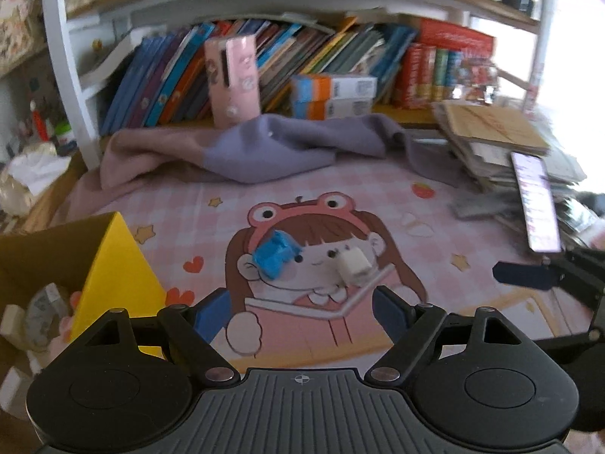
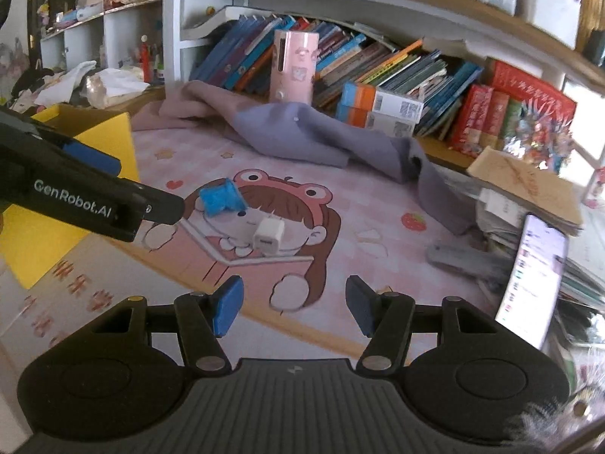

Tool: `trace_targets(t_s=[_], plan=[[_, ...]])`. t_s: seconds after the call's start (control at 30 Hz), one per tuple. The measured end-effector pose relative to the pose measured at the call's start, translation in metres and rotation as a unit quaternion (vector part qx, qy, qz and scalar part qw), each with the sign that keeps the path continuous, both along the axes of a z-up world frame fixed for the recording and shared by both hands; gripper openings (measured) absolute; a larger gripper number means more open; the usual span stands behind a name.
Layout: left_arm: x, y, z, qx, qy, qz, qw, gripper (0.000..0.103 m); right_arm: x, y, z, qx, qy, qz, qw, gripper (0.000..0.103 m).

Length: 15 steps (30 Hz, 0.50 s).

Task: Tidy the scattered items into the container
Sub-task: 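Grasp the blue clip with the left tool while the right tool grasps the white plug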

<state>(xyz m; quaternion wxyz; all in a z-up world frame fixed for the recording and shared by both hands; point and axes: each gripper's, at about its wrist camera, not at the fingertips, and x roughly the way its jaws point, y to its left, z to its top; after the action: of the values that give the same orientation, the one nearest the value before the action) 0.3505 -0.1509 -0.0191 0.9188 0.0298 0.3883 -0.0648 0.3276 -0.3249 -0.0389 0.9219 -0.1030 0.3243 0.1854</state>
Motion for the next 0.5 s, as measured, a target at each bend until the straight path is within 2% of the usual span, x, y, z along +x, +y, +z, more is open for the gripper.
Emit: trace_targets(t_s=[0.13, 0.27, 0.5], plan=[[0.031, -0.001, -0.017, 0.018, 0.014, 0.013, 0.9997, 0.082, 0.033, 0.006, -0.015, 0.004, 0.005, 0.008, 1.000, 0.058], [0.059, 0.001, -0.032, 0.038, 0.026, 0.027, 0.9986, 0.075, 0.059, 0.017, -0.026, 0.008, 0.005, 0.020, 1.000, 0.058], [0.097, 0.010, -0.052, 0.020, 0.052, 0.048, 0.9973, 0.064, 0.083, 0.040, -0.046, 0.016, -0.009, 0.065, 0.998, 0.055]])
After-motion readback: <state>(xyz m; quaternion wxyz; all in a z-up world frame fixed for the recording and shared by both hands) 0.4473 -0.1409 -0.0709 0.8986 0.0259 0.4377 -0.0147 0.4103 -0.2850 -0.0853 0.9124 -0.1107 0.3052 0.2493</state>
